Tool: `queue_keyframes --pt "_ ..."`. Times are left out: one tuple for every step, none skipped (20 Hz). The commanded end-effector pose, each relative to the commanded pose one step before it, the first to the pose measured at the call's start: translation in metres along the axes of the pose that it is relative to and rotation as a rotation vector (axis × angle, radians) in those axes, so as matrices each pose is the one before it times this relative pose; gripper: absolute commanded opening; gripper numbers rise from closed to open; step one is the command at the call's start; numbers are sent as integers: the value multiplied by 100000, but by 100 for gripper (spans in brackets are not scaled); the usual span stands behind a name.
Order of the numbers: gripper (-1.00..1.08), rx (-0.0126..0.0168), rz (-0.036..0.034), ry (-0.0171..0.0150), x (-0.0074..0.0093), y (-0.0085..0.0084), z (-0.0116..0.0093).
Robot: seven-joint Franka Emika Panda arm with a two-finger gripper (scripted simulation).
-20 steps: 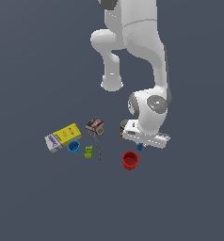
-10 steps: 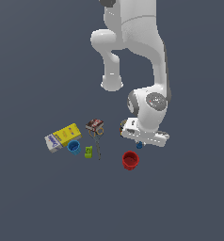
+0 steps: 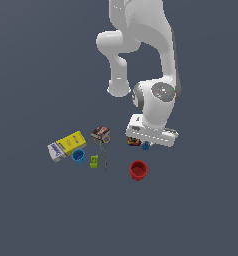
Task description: Pick up a designated object from a clutter of objects.
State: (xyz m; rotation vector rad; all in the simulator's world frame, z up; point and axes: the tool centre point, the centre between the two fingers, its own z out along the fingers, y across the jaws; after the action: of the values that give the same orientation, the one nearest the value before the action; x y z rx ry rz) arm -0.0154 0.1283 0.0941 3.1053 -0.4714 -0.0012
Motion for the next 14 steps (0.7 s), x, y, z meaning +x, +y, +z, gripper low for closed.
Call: queue_keyframes --pt "-100 32 15 78 -527 833 -1672" --pt "-100 0 0 0 -239 369 -737" --pt "-100 0 0 0 -241 371 -743" --pt "-100 0 0 0 -241 370 -744" --pt "-100 0 0 0 -240 369 -745" --pt "-100 45 1 -19 -237 375 -750" --pt "-100 0 0 0 -240 368 -749" --pt "-100 0 0 0 -240 367 -751" --pt "-100 0 0 0 -241 367 -755" --pt "-100 63 -2 -29 -236 378 -761" --pt "-100 0 0 0 -241 368 -762" --pt "-100 0 0 0 -242 369 -767" --pt "-100 63 -3 -28 -238 382 -776" --pt "-100 0 0 0 -244 373 -780"
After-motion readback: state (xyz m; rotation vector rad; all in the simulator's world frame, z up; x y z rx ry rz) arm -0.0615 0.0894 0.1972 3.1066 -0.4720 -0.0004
